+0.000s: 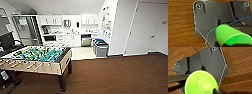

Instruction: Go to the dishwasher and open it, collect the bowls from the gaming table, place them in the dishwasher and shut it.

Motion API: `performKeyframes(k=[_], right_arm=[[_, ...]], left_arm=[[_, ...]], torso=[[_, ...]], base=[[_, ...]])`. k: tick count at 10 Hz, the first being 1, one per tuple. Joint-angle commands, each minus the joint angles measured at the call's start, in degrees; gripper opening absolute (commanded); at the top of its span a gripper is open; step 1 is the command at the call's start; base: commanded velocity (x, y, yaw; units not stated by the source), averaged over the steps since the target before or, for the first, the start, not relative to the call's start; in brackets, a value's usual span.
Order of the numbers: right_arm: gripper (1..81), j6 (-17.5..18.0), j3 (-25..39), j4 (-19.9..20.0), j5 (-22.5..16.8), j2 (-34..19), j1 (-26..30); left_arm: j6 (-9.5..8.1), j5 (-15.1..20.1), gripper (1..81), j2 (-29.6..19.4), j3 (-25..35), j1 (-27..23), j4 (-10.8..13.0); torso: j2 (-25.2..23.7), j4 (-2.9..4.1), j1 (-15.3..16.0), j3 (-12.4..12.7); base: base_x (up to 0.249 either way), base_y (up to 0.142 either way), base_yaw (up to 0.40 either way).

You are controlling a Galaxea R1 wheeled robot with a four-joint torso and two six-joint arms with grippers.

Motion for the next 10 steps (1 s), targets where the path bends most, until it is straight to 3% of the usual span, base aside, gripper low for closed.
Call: performKeyframes(k=[1, 10], right_arm=[[1.0, 0.01, 0.1, -0.36, -3.07, -0.71, 2.1], [1.0, -0.17, -0.08, -0.98, -2.98, -0.53, 1.66]], left_arm=[[0.21, 3.64, 1.0, -0.57, -0.23, -2.19, 0.25], [0.21, 3.64, 1.0, -0.3, -0.23, -2.19, 0.34]], torso=[[0.0, 0.0, 0.0, 0.0], [0.02, 0.0, 0.02, 0.0]], base=[[0.147, 0.0, 0.0], [0.158, 0.0, 0.0]])
